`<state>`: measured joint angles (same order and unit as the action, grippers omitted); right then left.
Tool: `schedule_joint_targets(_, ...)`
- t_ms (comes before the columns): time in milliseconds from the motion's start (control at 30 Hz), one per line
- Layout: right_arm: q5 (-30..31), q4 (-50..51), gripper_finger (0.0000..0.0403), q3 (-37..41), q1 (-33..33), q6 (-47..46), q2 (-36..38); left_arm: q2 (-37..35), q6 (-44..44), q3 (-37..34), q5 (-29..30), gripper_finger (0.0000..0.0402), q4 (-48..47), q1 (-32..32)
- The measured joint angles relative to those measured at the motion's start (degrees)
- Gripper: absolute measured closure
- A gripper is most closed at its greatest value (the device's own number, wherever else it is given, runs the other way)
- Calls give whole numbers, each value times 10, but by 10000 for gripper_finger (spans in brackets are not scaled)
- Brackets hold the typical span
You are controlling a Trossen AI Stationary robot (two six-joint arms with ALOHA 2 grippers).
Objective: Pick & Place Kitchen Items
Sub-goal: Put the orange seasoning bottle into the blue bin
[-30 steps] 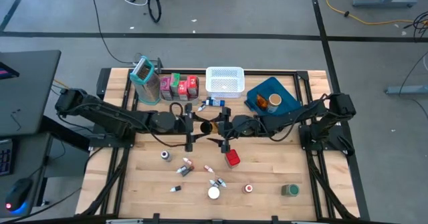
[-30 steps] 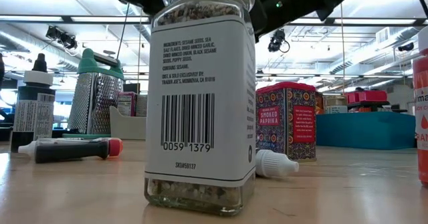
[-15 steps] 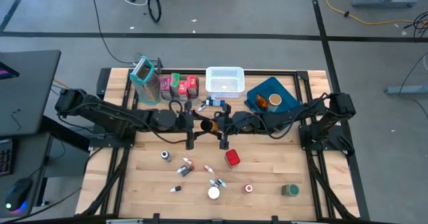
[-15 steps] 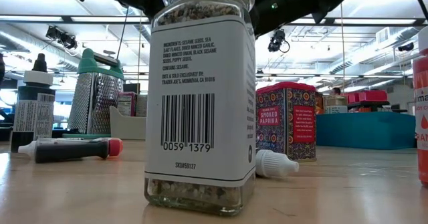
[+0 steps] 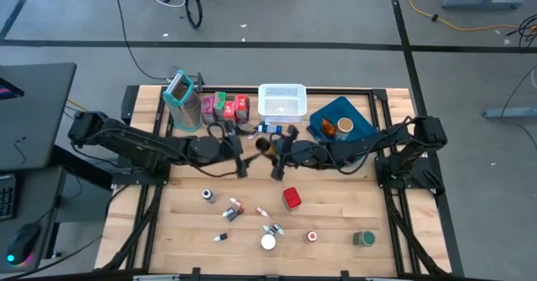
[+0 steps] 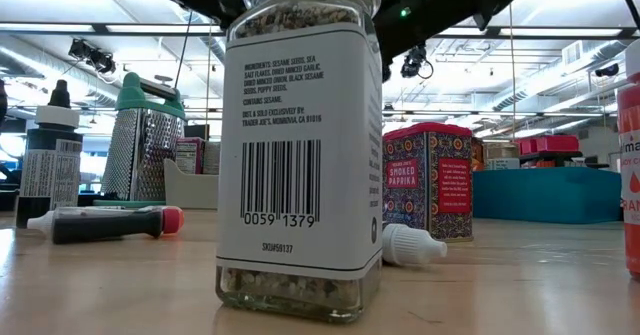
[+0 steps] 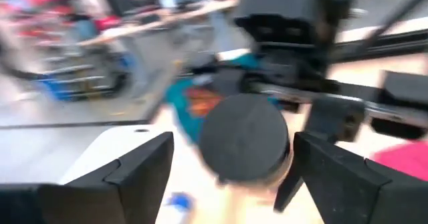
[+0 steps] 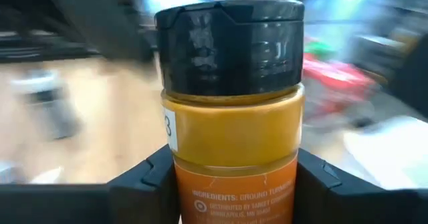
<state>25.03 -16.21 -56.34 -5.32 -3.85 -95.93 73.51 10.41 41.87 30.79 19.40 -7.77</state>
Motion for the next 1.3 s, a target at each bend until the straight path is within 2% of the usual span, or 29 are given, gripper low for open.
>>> schedule_joint_targets(100,128,75,211,0,0,-54,20,-23,13,0,97,78,3,0)
schedule_joint_targets(200,195,189,211,0,3,-109,67,-59,30,0,141,80,-1,1)
schedule_joint_targets(400,282,413,211,0,4,-222,183,-156,71,0,96,85,-50,3)
schedule_joint_targets(500,322,512,211,1,18,-281,229,-206,97,0,47,85,-88,12)
schedule_joint_targets(600,341,547,210,24,50,-289,265,-245,143,0,-25,85,-130,30)
schedule_joint_targets(733,324,497,203,78,123,-264,301,-275,158,0,-95,85,-151,67)
schedule_joint_targets(867,278,395,193,149,219,-202,324,-279,156,0,-106,85,-165,104)
schedule_joint_targets(933,237,312,190,183,266,-157,327,-276,156,0,-107,85,-174,120)
schedule_joint_targets(1100,80,122,189,261,356,-59,319,-256,145,0,-113,85,-178,146)
schedule_joint_targets(1167,47,91,188,284,380,-52,316,-251,134,0,-126,85,-172,150)
schedule_joint_targets(1300,22,84,188,310,413,-63,316,-246,123,0,-174,85,-155,152)
